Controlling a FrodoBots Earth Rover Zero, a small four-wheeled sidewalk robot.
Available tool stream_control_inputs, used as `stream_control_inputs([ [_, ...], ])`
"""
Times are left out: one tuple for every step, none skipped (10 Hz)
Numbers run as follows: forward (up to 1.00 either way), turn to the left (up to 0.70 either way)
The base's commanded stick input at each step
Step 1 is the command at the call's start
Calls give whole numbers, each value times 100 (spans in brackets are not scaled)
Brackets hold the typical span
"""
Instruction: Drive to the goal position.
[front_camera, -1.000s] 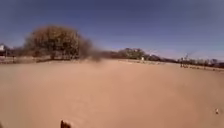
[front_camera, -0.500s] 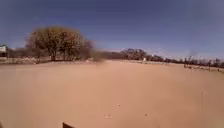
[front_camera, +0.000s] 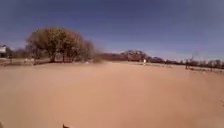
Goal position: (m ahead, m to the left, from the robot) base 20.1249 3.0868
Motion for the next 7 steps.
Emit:
stream_control_inputs([
  [100, 0],
  [100, 0],
  [100, 0],
  [100, 0],
  [100, 0],
  [100, 0],
  [100, 0],
])
